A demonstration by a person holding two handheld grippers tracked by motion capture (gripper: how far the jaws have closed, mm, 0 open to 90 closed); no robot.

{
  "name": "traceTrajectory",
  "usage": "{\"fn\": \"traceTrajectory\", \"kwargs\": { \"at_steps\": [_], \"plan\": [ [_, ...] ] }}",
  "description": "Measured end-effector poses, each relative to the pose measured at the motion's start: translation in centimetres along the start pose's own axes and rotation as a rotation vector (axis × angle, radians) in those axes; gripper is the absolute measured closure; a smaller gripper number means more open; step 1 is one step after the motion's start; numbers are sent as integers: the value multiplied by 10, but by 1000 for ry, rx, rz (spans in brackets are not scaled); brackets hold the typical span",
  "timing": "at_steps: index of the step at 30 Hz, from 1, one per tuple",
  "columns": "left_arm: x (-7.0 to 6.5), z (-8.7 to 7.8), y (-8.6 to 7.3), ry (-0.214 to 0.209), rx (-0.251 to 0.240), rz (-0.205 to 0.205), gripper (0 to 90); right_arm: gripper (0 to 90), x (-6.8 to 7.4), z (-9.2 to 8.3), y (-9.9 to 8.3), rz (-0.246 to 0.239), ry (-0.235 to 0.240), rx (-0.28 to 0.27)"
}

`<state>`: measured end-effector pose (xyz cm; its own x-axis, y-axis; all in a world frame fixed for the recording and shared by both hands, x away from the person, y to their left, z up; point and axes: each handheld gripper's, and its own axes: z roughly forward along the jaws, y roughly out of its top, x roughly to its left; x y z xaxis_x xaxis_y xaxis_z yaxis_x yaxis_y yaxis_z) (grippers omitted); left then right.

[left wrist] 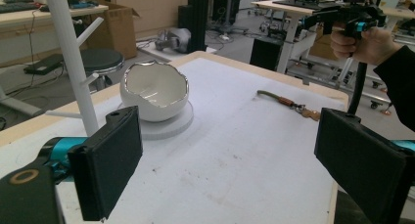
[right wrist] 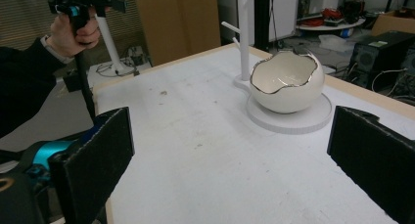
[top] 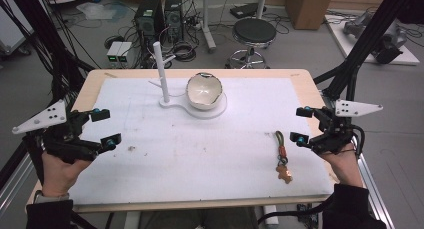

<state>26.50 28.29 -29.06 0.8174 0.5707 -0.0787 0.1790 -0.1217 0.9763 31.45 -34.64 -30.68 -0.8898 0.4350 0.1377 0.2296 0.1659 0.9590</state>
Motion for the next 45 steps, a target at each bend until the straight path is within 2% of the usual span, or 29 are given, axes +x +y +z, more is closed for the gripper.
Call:
{"fn": "traceTrajectory", "kwargs": {
  "at_steps": [20,25,33,35,40,45],
  "plan": [
    [0,2,-1,-3,3,0,109,25,-1,-1,-1,4,-5,5],
    [-1,2,-1,15,-5,-7,107,26,-2,-3,-2,3,-14,4],
    [-1,2,-1,13,-2,3,107,26,-12,-12,-12,26,-66,17],
    [-1,2,-1,14,0,2,107,26,-17,-19,-18,50,-88,19],
    [-1,3,-1,10,1,1,107,26,-23,-27,-25,81,-108,4],
    [-1,5,-2,6,6,-7,107,26,-27,-27,-24,75,-115,0]
  ]
}}
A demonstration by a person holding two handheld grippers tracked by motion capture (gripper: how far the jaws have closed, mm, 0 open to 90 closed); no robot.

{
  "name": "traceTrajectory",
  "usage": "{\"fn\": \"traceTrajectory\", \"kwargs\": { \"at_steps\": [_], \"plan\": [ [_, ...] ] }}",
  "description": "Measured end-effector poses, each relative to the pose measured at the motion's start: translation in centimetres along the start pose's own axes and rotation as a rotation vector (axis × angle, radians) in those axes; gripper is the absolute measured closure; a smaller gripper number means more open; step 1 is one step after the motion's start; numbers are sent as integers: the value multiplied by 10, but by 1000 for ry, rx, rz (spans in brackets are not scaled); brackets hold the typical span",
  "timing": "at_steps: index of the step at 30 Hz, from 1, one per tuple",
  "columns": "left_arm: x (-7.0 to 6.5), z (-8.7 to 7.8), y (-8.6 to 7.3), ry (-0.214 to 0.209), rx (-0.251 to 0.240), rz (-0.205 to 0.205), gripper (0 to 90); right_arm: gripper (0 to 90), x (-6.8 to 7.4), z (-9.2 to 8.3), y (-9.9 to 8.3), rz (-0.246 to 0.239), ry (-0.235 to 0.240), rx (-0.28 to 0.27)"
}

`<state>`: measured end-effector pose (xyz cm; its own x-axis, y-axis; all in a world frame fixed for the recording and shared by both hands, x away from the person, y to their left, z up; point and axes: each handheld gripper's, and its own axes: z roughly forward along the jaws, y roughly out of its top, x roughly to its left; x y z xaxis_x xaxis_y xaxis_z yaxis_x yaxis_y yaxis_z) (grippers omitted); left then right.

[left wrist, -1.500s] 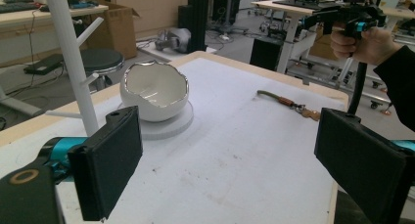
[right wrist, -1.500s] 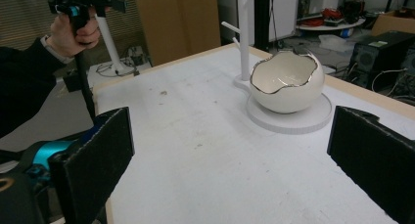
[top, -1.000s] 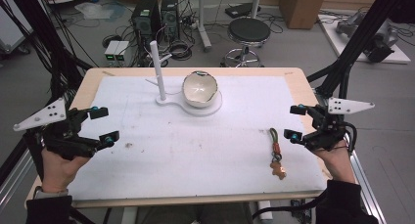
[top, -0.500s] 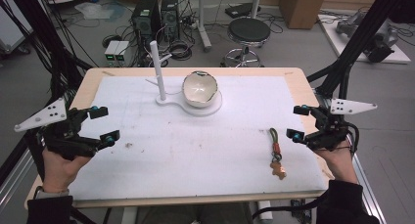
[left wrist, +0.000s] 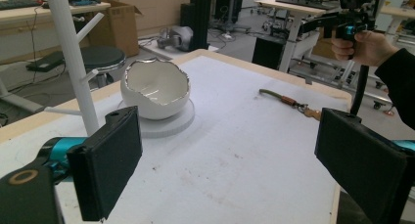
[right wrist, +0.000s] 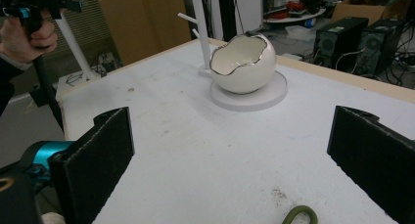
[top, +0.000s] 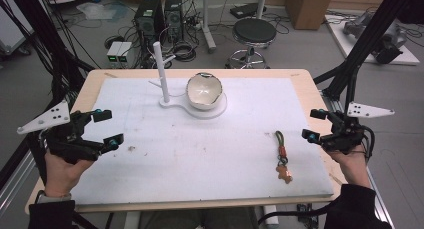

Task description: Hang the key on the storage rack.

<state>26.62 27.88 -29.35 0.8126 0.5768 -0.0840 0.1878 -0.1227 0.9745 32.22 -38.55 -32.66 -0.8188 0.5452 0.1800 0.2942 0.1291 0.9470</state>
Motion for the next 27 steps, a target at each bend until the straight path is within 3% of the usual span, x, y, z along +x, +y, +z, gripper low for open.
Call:
{"fn": "traceTrajectory", "kwargs": {
  "at_steps": [8,10,16,22,24,27],
  "plan": [
    [-1,-3,0,9,-9,7,107,26,-17,18,-4,2,-53,78],
    [-1,-6,0,8,-16,7,107,26,-26,29,-8,13,-78,158],
    [-2,-9,-1,11,-13,5,107,26,-39,44,-13,19,-82,236],
    [-5,-16,-3,18,-13,7,107,43,-49,50,-22,6,-84,248],
    [-6,-18,-4,17,-10,10,107,42,-57,48,-36,46,-90,238],
    [-7,-18,-5,22,-6,6,107,42,-62,49,-45,65,-103,241]
  ]
}}
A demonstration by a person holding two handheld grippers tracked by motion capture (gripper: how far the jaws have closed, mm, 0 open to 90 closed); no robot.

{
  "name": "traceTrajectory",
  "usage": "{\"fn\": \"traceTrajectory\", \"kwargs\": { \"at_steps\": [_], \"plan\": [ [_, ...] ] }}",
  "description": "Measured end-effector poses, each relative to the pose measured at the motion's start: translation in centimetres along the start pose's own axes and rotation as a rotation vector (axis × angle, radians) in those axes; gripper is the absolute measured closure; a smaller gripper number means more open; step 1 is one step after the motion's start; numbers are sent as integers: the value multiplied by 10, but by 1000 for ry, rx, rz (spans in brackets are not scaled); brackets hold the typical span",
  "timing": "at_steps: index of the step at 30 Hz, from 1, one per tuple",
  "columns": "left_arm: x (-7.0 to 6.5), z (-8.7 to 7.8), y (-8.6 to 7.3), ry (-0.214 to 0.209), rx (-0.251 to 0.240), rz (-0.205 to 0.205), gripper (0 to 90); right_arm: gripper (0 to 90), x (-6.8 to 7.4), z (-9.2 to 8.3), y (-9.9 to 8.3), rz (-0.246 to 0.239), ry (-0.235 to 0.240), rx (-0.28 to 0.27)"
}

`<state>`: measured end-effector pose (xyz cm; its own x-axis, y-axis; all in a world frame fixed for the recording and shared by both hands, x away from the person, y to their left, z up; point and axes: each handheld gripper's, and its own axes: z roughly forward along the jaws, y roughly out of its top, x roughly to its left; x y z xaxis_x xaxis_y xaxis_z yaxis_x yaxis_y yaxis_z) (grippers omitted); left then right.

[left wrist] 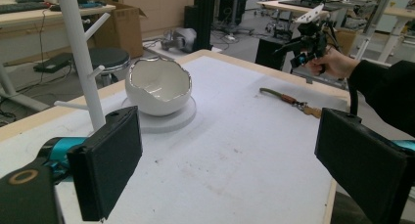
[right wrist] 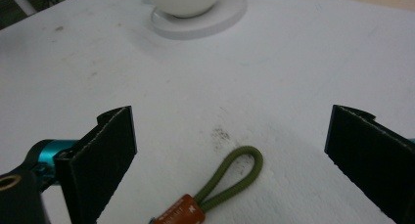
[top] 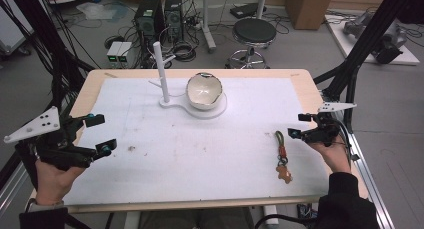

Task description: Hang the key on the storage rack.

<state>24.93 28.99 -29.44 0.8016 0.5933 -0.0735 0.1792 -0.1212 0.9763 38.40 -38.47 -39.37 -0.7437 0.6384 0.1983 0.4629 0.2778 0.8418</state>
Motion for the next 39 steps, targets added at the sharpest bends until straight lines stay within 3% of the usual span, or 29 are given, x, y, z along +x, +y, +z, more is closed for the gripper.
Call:
{"fn": "traceTrajectory", "kwargs": {
  "at_steps": [8,11,19,22,39],
  "plan": [
    [2,0,-4,-5,-8,-24,107,37,-12,14,-16,33,-31,47],
    [2,3,-6,-7,10,-22,107,38,-18,19,-20,47,-53,63],
    [2,4,-5,-7,16,-25,107,38,-22,32,-22,32,-110,79],
    [2,2,-5,-10,12,-25,107,38,-23,40,-24,26,-135,119],
    [0,3,-6,-9,22,-27,107,59,-26,49,-27,30,-178,163]
  ]
}}
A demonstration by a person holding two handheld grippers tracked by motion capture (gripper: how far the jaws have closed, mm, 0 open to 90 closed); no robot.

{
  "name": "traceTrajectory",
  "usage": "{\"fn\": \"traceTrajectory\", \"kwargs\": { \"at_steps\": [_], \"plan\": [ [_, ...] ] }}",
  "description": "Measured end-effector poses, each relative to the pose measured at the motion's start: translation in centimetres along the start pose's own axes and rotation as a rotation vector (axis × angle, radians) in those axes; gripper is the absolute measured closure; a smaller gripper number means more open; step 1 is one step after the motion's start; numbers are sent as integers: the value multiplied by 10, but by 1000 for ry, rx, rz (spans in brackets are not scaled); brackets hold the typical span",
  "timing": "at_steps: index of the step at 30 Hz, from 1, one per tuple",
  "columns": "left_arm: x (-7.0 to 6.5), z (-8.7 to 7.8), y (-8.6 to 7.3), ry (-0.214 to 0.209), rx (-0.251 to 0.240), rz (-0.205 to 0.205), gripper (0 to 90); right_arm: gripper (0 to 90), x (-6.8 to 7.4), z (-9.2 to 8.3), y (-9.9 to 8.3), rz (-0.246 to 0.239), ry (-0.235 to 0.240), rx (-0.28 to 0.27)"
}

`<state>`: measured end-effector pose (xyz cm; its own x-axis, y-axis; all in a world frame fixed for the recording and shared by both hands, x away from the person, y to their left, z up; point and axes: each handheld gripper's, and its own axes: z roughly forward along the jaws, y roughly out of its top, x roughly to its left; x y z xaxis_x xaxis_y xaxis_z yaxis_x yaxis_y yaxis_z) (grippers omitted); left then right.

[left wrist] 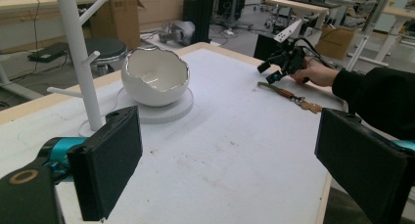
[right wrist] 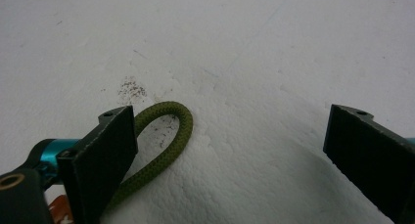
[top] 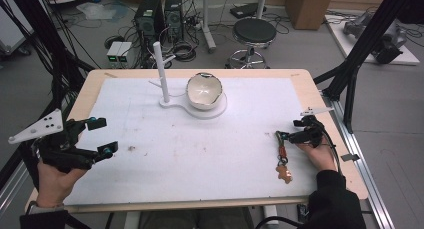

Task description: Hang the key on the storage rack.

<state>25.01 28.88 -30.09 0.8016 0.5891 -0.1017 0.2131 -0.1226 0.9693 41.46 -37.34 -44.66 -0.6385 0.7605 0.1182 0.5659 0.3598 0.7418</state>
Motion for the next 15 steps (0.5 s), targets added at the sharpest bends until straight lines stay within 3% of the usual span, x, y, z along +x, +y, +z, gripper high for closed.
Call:
{"fn": "traceTrajectory", "kwargs": {
  "at_steps": [11,15],
  "plan": [
    [1,-1,0,4,3,-4,107,151,9,4,1,-60,-57,40],
    [1,-2,0,4,2,-2,107,253,12,3,0,-90,-67,31]
  ]
}}
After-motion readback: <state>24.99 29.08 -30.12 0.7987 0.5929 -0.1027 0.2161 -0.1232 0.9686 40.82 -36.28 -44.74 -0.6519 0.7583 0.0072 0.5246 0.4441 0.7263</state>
